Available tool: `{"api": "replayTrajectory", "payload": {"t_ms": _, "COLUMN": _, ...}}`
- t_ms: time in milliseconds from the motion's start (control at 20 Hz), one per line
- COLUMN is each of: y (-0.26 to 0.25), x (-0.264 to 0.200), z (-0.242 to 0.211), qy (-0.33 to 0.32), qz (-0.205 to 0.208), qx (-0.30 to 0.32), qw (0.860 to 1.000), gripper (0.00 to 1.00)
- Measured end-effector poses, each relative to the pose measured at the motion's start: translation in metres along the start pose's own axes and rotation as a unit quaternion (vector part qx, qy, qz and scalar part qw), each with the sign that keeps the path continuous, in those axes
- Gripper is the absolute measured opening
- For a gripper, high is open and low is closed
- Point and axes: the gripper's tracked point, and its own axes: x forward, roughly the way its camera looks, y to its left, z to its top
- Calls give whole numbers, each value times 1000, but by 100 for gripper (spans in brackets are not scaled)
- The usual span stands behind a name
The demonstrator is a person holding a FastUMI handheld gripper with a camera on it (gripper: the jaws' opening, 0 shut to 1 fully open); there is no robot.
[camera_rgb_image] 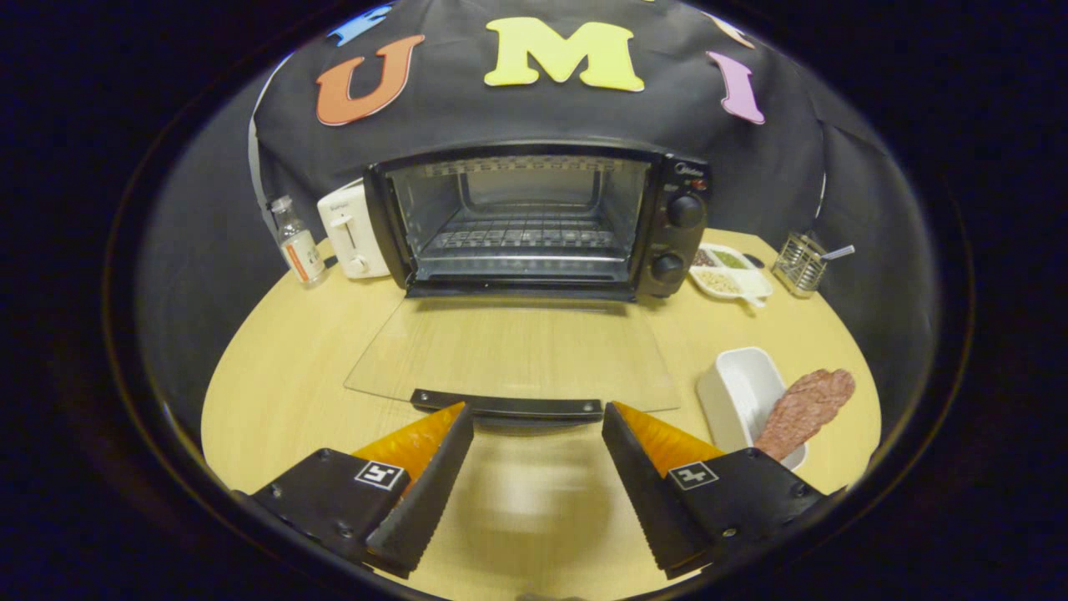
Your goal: Open the toaster oven, put the food inside, and close the toaster oven door.
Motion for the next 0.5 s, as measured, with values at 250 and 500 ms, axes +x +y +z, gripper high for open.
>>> {"api": "replayTrajectory", "payload": {"t_ms": 250, "y": -91, "x": -37, "z": 30, "qy": -39, "qz": -32, "qx": -39, "qw": 998, "gripper": 100}}
{"api": "replayTrajectory", "payload": {"t_ms": 500, "y": -183, "x": -45, "z": 48, "qy": -61, "qz": -56, "qx": -58, "qw": 995, "gripper": 100}}
